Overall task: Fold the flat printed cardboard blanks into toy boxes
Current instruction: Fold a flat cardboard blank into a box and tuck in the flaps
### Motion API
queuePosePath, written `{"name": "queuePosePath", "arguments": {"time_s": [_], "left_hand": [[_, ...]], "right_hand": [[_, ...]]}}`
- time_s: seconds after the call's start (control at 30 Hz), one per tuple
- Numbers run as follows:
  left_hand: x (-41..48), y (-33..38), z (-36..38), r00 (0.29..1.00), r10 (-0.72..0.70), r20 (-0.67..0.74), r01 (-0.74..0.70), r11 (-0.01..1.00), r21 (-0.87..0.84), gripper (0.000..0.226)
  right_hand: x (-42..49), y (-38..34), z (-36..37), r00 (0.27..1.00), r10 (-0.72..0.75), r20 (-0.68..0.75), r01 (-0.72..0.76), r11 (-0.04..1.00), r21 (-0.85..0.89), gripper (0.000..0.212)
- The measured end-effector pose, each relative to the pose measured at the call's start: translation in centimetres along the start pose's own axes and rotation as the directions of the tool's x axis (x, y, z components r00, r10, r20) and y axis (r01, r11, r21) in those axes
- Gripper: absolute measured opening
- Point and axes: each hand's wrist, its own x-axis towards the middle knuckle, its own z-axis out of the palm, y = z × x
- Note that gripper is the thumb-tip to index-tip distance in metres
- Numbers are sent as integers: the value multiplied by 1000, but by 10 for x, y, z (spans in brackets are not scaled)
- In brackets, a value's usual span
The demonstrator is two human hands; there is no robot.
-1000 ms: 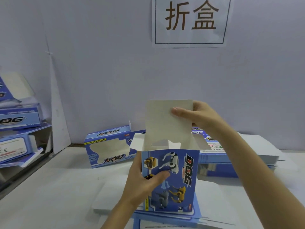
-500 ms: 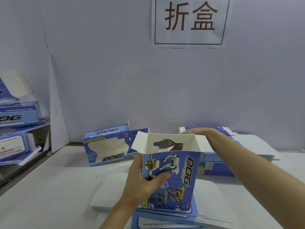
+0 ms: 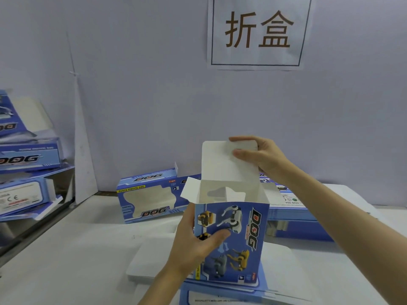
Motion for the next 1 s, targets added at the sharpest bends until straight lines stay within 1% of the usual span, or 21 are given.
{"name": "queuePosePath", "arguments": {"time_s": [0.13, 0.2, 0.27, 0.3, 0.33, 0.37, 0.47, 0.5, 0.57, 0.63, 0.67, 0.73, 0.77, 0.83, 0.93, 0.97, 1.0], "left_hand": [[1, -3, -1, 1000, 0, 0, 0, 1000, -10, 70], [1, -5, 0, 1000, 7, 2, -7, 1000, -5, 65], [1, -6, 0, 1000, 12, 10, -12, 1000, -3, 63], [1, -6, 0, 1000, 14, 15, -14, 1000, -8, 64], [2, -7, 0, 1000, 18, 22, -17, 1000, -16, 66], [2, -7, 0, 999, 19, 27, -19, 999, -28, 67], [3, -5, 1, 1000, 2, 26, 0, 998, -64, 70], [2, -5, 0, 1000, -1, 29, 3, 998, -59, 68], [1, -7, -1, 999, -11, 41, 12, 1000, -13, 66], [-2, -12, -6, 996, -60, 64, 57, 997, 46, 73], [-5, -16, -10, 990, -107, 94, 101, 992, 73, 77], [-11, -24, -18, 954, -219, 206, 194, 972, 135, 84], [-15, -27, -22, 930, -259, 260, 216, 959, 184, 84], [-16, -29, -25, 900, -291, 325, 221, 946, 238, 81], [-14, -22, -33, 885, -349, 308, 286, 930, 230, 79], [-15, -19, -39, 891, -356, 282, 313, 931, 189, 80], [-16, -16, -47, 906, -357, 229, 335, 933, 131, 79]], "right_hand": [[0, -3, 9, 996, -83, -36, 79, 990, -114, 30], [0, -6, 7, 999, -50, -16, 49, 995, -92, 29], [-1, -12, 2, 997, 41, 62, -40, 999, -17, 11], [0, -14, 0, 994, 68, 86, -70, 997, 18, 16], [-1, -17, 0, 992, 86, 94, -90, 995, 31, 26], [0, -17, -1, 991, 89, 98, -92, 995, 29, 30], [-3, -18, 0, 984, 115, 139, -124, 991, 55, 36], [-4, -19, 0, 986, 111, 125, -119, 991, 61, 34], [-7, -18, 1, 995, 84, 45, -86, 996, 31, 21], [-10, -18, 5, 997, 77, -14, -77, 997, -9, 16], [-12, -20, 7, 996, 89, -12, -89, 996, -20, 13], [-12, -23, 8, 993, 117, 21, -116, 992, -41, 11], [-12, -26, 10, 993, 116, 12, -116, 992, -53, 13], [-11, -30, 13, 996, 82, -41, -85, 992, -88, 16], [-14, -34, 23, 996, 51, -70, -62, 985, -164, 10], [-16, -36, 24, 996, 36, -86, -50, 984, -172, 7], [-16, -36, 23, 992, 6, -123, -27, 985, -172, 11]]}}
